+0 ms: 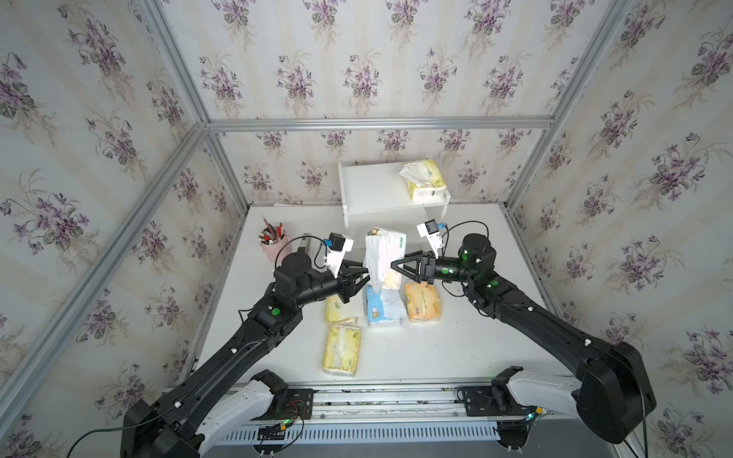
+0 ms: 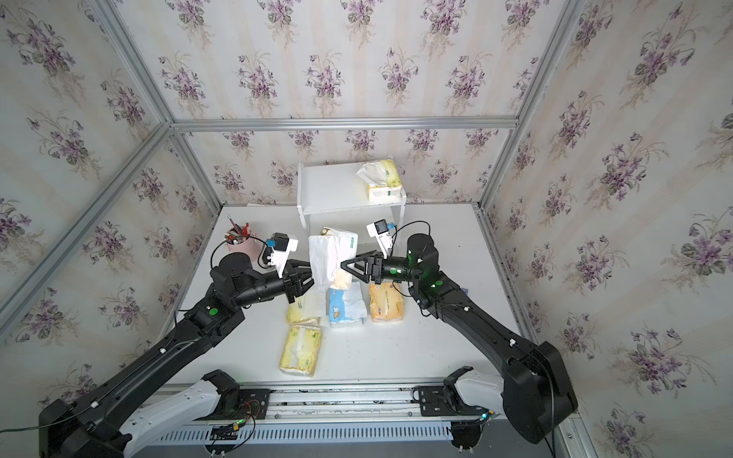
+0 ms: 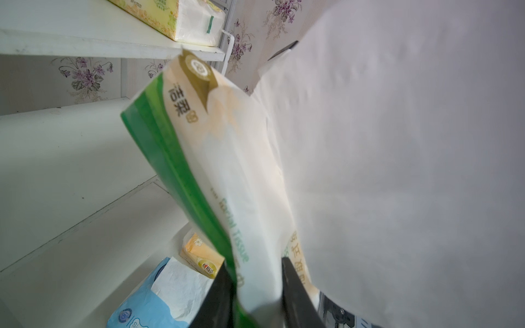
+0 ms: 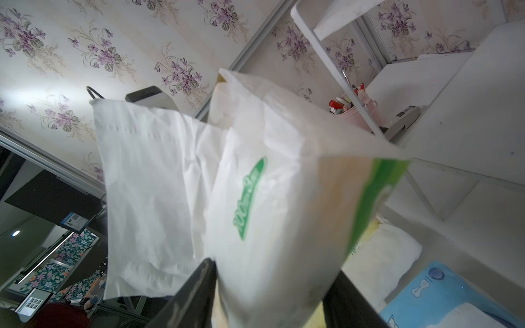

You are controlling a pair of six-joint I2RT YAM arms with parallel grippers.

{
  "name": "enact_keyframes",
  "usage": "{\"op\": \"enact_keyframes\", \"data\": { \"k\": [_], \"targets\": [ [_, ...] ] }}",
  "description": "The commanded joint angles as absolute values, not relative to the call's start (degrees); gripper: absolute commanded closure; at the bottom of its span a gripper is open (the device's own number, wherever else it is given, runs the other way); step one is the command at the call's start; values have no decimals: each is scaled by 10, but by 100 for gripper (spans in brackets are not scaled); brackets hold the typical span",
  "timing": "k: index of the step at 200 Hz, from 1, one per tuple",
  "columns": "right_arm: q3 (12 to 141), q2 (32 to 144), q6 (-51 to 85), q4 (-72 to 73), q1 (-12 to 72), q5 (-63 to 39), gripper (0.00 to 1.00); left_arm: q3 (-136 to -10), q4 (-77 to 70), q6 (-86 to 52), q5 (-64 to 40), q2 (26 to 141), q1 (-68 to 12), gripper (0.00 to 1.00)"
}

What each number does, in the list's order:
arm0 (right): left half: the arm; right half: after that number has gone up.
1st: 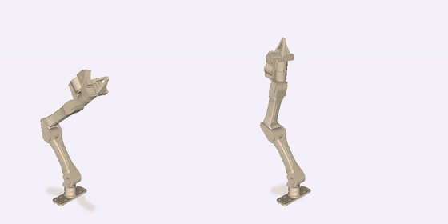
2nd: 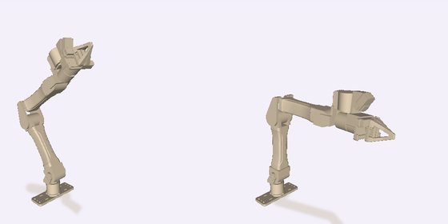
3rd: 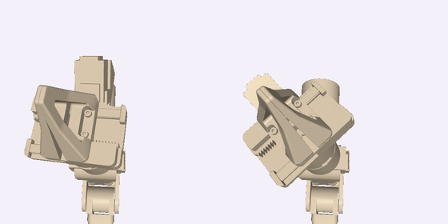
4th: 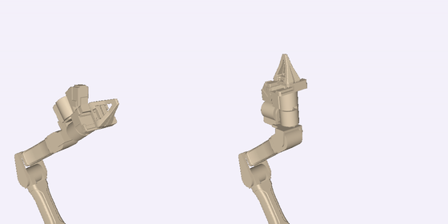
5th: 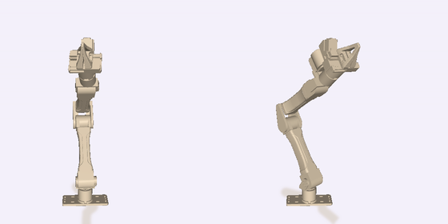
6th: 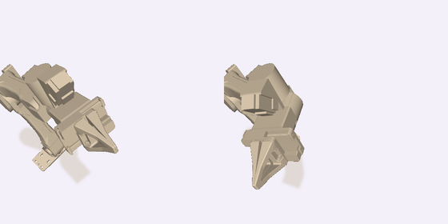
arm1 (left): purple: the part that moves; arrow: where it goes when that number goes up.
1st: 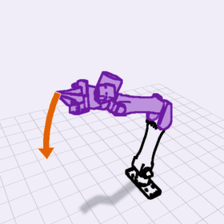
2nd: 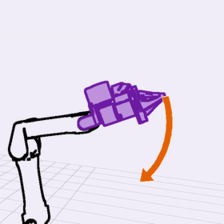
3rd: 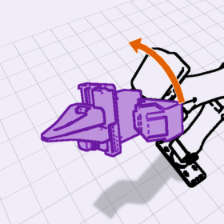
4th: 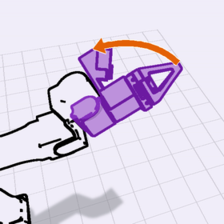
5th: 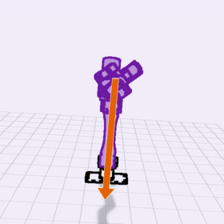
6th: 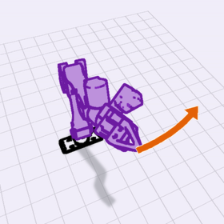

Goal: Remove the tissue boxes from the shelf
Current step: Pick up a box of tissues from the shelf, then place the box of tissues at the center of the board.

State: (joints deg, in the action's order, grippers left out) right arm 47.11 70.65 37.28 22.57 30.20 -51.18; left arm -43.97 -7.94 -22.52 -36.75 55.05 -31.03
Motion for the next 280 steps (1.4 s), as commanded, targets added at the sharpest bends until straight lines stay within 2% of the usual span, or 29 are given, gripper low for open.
{"op": "enact_keyframes", "data": {
  "k": [1, 31, 45, 51, 75, 115, 140, 162, 166, 204, 237, 280],
  "targets": [
    [481, 706, 346, 204, 303, -513, 52, -450, -96, -210, -385, 553, -311, 79],
    [480, 693, 326, 169, 303, -522, 73, -452, -95, -209, -381, 550, -311, 71],
    [479, 682, 313, 143, 303, -521, 79, -456, -90, -206, -381, 545, -311, 63],
    [478, 676, 306, 130, 303, -519, 81, -459, -86, -203, -380, 542, -311, 57],
    [475, 654, 275, 63, 303, -512, 82, -469, -54, -182, -361, 524, -310, 38],
    [446, 620, 238, -40, 303, -524, 81, -437, -61, -167, -254, 444, -311, 22],
    [401, 596, 265, -62, 304, -534, 81, -421, -58, -161, -185, 401, -311, 16],
    [342, 569, 348, -33, 304, -549, 81, -410, -56, -164, -133, 381, -311, 11],
    [328, 563, 365, -24, 328, -549, 81, -408, -56, -164, -125, 379, -310, 10],
    [254, 539, 415, -35, 366, -527, 80, -388, -55, -178, -37, 377, -310, 1],
    [204, 541, 464, 9, 386, -491, 79, -382, -54, -189, -14, 385, -311, 0],
    [203, 594, 465, 48, 412, -433, 79, -382, -52, -197, -10, 398, -311, 1]
  ]
}}
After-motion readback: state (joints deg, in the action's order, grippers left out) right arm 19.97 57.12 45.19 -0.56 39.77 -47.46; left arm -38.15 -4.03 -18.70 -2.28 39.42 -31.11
